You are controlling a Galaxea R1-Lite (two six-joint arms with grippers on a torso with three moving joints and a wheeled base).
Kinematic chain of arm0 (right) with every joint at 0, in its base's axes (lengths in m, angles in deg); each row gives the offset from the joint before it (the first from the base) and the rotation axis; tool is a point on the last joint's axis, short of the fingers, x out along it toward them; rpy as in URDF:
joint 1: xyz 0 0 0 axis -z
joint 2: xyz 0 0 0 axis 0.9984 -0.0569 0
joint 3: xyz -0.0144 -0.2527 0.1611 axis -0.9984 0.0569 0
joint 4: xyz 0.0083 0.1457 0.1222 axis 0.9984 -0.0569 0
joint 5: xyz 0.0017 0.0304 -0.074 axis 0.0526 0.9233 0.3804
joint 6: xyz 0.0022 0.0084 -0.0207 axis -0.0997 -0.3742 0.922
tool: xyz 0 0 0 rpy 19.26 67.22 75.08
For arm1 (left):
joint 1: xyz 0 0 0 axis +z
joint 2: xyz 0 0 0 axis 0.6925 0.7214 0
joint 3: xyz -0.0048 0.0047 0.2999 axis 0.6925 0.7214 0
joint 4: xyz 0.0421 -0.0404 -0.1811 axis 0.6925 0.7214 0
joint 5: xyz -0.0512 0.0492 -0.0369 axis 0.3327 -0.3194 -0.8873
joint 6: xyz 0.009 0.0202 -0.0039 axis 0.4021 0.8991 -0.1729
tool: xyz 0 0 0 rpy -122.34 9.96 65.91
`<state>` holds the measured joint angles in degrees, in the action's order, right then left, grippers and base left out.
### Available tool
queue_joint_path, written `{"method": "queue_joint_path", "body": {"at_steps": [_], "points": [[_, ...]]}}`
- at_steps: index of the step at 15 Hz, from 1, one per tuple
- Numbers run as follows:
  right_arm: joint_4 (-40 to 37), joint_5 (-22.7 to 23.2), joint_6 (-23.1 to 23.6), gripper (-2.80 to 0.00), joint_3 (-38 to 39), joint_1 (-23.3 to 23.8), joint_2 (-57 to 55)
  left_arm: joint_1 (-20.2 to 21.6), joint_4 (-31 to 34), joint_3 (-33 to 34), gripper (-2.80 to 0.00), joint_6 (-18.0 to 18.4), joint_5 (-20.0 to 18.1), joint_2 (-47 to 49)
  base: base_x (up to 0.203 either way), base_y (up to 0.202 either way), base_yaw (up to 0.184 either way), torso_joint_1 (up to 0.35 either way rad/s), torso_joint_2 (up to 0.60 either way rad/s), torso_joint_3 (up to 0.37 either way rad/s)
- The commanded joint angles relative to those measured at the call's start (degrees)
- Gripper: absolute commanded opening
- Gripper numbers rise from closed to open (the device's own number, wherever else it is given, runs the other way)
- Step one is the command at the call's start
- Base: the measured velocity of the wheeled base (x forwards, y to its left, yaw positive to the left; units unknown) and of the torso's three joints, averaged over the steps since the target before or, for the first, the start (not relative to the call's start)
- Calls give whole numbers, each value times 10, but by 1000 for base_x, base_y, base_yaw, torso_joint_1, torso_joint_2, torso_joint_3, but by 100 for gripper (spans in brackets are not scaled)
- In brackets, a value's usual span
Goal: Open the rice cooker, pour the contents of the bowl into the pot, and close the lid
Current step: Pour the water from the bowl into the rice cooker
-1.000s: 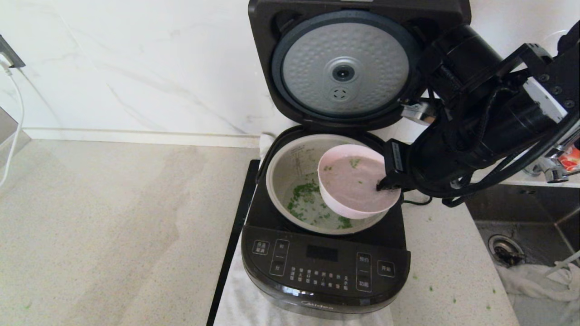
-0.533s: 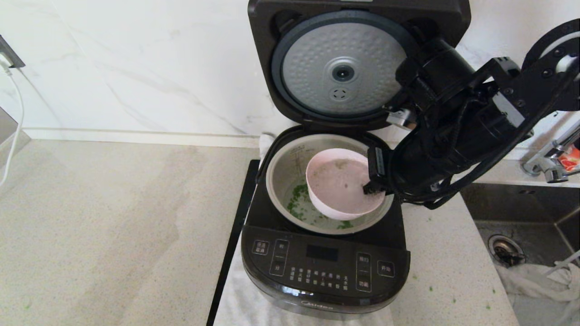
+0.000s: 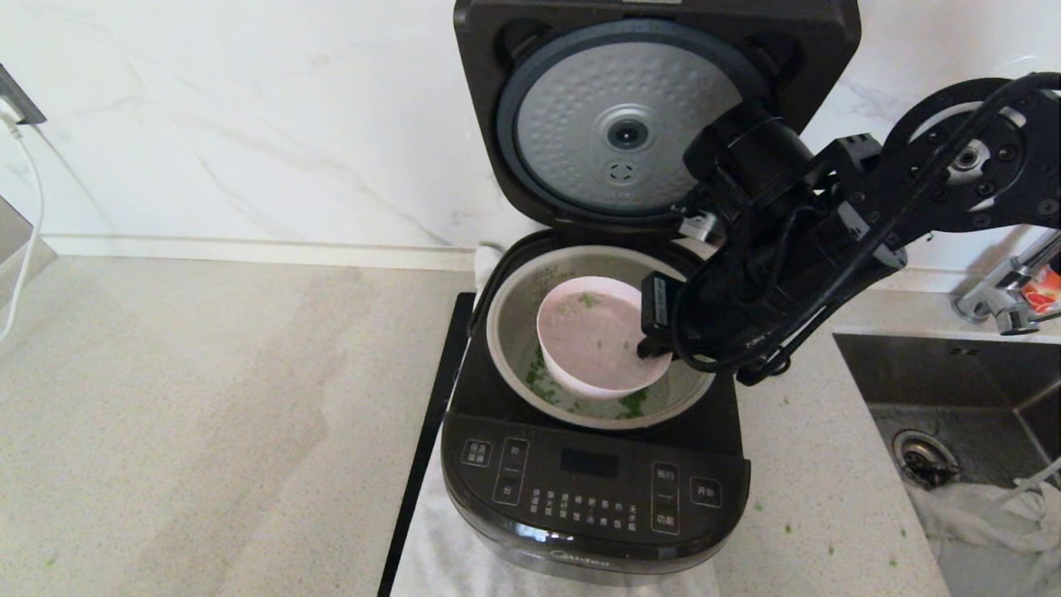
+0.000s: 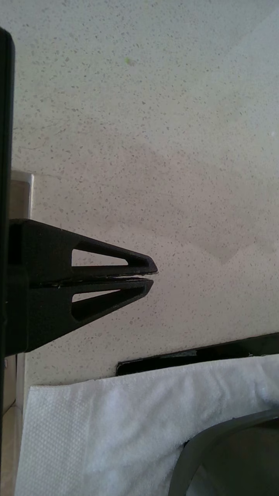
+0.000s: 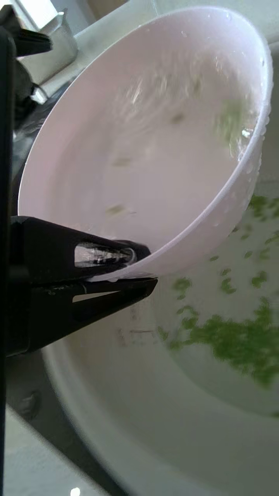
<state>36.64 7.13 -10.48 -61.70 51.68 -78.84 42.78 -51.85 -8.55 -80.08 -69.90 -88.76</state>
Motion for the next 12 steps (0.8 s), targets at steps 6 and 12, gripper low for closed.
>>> {"method": "queue_joint_path", "body": {"at_steps": [6,12], "points": [[80,-104,0,-280,6,0,-18,0,0,0,-280,0,0,0,0,0,0,0,0,0],[208,-224,19,-280,73,-20,1,0,0,0,-280,0,0,0,0,0,0,0,0,0]]}}
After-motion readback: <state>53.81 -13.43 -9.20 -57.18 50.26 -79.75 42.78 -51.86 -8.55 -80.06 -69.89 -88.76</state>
